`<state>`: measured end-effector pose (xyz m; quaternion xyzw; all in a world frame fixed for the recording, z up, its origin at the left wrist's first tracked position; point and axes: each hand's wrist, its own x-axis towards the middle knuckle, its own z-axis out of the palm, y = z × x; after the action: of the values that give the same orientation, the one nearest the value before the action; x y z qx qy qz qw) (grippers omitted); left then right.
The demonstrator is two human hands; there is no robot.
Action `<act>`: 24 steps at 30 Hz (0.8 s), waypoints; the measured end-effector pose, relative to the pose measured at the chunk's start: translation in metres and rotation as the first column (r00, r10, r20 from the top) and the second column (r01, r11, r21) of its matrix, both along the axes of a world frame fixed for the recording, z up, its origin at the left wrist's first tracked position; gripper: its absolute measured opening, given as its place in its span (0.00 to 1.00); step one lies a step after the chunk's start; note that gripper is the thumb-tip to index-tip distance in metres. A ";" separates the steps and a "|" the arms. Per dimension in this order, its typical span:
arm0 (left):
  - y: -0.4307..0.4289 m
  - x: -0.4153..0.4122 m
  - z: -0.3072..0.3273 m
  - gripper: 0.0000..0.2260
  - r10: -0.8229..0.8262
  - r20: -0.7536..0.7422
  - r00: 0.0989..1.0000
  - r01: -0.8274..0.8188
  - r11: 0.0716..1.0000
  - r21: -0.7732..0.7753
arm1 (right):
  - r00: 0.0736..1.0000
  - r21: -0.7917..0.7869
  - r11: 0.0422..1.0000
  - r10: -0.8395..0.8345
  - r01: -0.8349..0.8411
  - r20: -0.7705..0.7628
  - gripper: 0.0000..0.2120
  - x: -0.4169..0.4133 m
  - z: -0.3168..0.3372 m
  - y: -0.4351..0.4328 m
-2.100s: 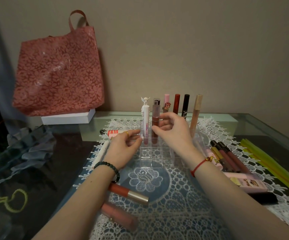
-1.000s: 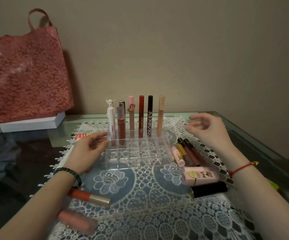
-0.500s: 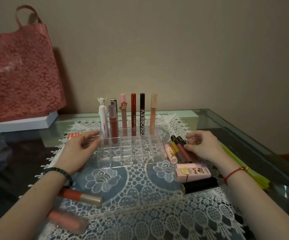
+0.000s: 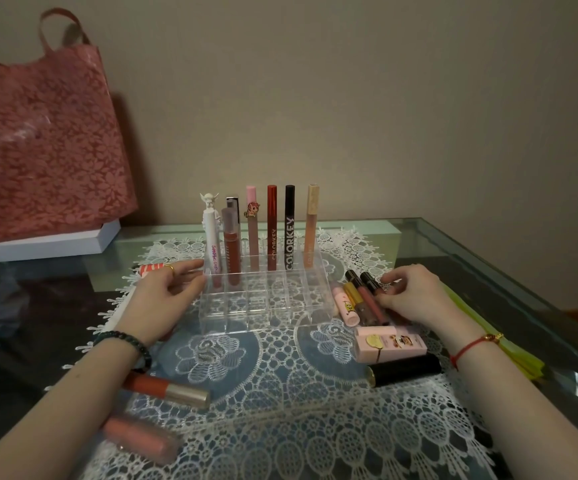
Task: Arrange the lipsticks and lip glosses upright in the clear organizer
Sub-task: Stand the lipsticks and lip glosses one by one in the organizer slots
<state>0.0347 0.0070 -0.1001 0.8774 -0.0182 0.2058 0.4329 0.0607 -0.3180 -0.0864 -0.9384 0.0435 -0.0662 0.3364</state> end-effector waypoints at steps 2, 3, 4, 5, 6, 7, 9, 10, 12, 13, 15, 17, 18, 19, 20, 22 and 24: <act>-0.001 -0.001 0.001 0.15 0.000 -0.005 1.000 0.000 1.000 0.002 | 1.000 0.018 1.000 -0.012 0.012 0.000 0.16 -0.001 0.000 0.001; -0.001 -0.001 0.001 0.15 -0.001 -0.007 1.000 0.001 1.000 0.003 | 1.000 0.040 0.999 -0.022 0.022 0.005 0.16 -0.001 0.000 0.001; -0.001 -0.001 0.002 0.15 -0.002 -0.008 1.000 0.002 1.000 0.002 | 0.999 0.067 0.997 -0.031 0.030 0.021 0.16 -0.001 0.001 0.000; -0.002 -0.002 0.002 0.15 -0.002 -0.008 1.000 0.002 1.000 0.001 | 0.998 0.100 0.994 -0.038 0.033 0.046 0.16 -0.002 0.002 0.000; -0.002 -0.002 0.002 0.15 -0.001 -0.009 1.000 0.001 1.000 0.000 | 0.996 0.136 0.990 -0.041 0.030 0.080 0.16 -0.003 0.004 -0.001; -0.002 -0.003 0.003 0.15 -0.001 -0.011 1.000 0.001 1.000 -0.001 | 0.992 0.175 0.984 -0.040 0.019 0.120 0.17 -0.004 0.007 -0.001; -0.002 -0.004 0.003 0.15 -0.005 -0.022 1.000 0.004 1.000 -0.009 | 0.981 0.262 0.965 -0.034 -0.018 0.190 0.18 -0.007 0.012 0.000; -0.002 -0.004 0.004 0.15 -0.005 -0.028 1.000 0.005 1.000 -0.016 | 0.977 0.317 0.948 -0.032 -0.037 0.212 0.18 -0.009 0.015 0.001; -0.004 -0.007 0.007 0.15 -0.010 -0.033 0.999 0.009 1.000 -0.027 | 0.972 0.437 0.895 -0.021 -0.086 0.235 0.19 -0.014 0.021 0.006; -0.006 -0.009 0.009 0.15 -0.012 -0.036 0.999 0.010 0.999 -0.036 | 0.970 0.487 0.866 -0.009 -0.114 0.243 0.19 -0.015 0.023 0.008; -0.010 -0.013 0.012 0.15 -0.009 -0.051 0.999 0.005 0.997 -0.074 | 0.965 0.562 0.810 0.018 -0.169 0.263 0.19 -0.019 0.028 0.015; -0.012 -0.016 0.013 0.15 -0.003 -0.060 0.998 -0.003 0.995 -0.102 | 0.956 0.594 0.775 0.044 -0.215 0.289 0.20 -0.021 0.034 0.025; -0.011 -0.015 0.012 0.15 -0.002 -0.053 0.999 -0.004 0.994 -0.105 | 0.951 0.591 0.772 0.057 -0.236 0.304 0.20 -0.021 0.037 0.031; -0.010 -0.014 0.011 0.14 -0.005 -0.040 0.999 0.001 0.995 -0.104 | 0.944 0.583 0.771 0.071 -0.257 0.322 0.20 -0.021 0.039 0.038; -0.008 -0.013 0.009 0.14 -0.009 -0.031 0.999 0.006 0.995 -0.102 | 0.936 0.576 0.768 0.084 -0.279 0.342 0.19 -0.021 0.043 0.046; -0.005 -0.008 0.006 0.15 -0.015 -0.033 0.999 0.012 0.994 -0.109 | 0.915 0.574 0.748 0.111 -0.334 0.388 0.17 -0.019 0.050 0.062; -0.003 -0.006 0.004 0.15 -0.019 -0.038 0.999 0.015 0.993 -0.115 | 0.890 0.581 0.712 0.140 -0.395 0.434 0.15 -0.017 0.056 0.079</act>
<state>0.0285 0.0045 -0.0961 0.8548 -0.0055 0.1858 0.4845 0.0437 -0.2388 -0.0300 -0.7278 -0.1370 -0.1666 0.6510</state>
